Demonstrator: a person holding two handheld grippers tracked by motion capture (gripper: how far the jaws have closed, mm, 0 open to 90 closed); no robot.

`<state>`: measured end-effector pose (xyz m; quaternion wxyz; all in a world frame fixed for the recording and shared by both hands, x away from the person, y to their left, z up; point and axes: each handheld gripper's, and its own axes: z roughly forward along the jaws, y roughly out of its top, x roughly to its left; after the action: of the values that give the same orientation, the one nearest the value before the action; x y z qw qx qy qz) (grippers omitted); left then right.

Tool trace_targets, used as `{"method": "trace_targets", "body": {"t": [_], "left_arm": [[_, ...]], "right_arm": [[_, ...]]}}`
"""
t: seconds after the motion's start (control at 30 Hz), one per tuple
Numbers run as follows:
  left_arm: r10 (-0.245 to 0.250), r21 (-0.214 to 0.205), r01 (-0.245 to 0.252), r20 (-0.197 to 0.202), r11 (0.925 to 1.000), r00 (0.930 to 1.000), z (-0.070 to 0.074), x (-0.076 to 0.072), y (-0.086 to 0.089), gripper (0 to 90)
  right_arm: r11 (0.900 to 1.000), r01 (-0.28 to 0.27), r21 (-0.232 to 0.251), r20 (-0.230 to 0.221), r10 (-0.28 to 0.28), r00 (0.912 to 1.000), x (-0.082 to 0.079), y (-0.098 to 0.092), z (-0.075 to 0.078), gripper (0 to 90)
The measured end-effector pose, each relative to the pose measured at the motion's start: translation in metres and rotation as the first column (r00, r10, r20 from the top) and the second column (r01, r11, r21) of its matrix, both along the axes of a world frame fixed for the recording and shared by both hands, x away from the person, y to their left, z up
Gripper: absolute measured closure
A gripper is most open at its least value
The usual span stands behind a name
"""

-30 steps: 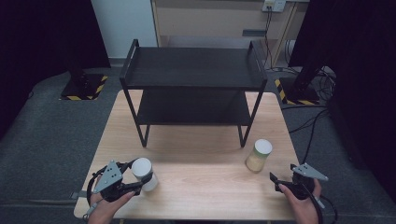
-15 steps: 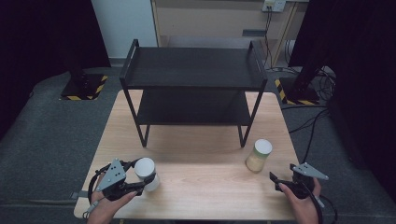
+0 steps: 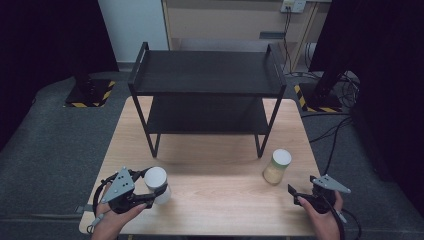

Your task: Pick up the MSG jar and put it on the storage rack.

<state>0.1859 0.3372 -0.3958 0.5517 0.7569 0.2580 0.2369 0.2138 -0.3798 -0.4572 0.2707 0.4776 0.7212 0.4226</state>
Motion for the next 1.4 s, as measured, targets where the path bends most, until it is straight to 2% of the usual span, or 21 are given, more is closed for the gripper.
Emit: {"method": "trace_targets", "body": {"t": [0.13, 0.3, 0.6, 0.73, 0.97, 1.27, 1.4], "left_arm": [[-0.013, 0.005, 0.013, -0.002, 0.9999, 0.9999, 0.006, 0.002, -0.001, 32.9], [-0.033, -0.014, 0.032, -0.024, 0.9994, 0.9992, 0.014, 0.007, 0.0, 32.9], [-0.075, -0.014, 0.075, 0.006, 0.9971, 0.9972, 0.037, 0.011, -0.002, 32.9], [-0.099, -0.031, 0.099, 0.001, 0.9946, 0.995, 0.043, 0.015, -0.002, 32.9], [-0.133, 0.005, 0.133, 0.013, 0.9911, 0.991, 0.058, 0.022, -0.008, 32.9], [-0.164, -0.005, 0.164, 0.018, 0.9865, 0.9863, 0.074, 0.034, -0.008, 32.9], [-0.176, 0.008, 0.176, 0.021, 0.9844, 0.9841, 0.082, 0.038, -0.009, 32.9]], "right_arm": [[1.0, 0.0, 0.007, 0.003, 0.0, 1.0, -0.001, 0.0, 0.0, 5.2], [1.0, -0.003, 0.008, 0.004, 0.003, 1.0, -0.001, 0.001, 0.0, 5.2], [0.9999, 0.001, 0.012, 0.0, -0.001, 1.0, -0.001, -0.001, 0.0, 5.3], [0.9999, 0.001, 0.014, 0.0, -0.001, 1.0, -0.001, -0.001, 0.0, 5.2], [0.9999, 0.002, 0.016, -0.003, -0.002, 1.0, -0.001, -0.002, -0.001, 5.3], [0.9998, 0.005, 0.02, -0.005, -0.005, 1.0, -0.001, -0.004, -0.001, 5.5], [0.9998, 0.005, 0.02, -0.005, -0.005, 1.0, -0.001, -0.004, -0.001, 5.6]]}}
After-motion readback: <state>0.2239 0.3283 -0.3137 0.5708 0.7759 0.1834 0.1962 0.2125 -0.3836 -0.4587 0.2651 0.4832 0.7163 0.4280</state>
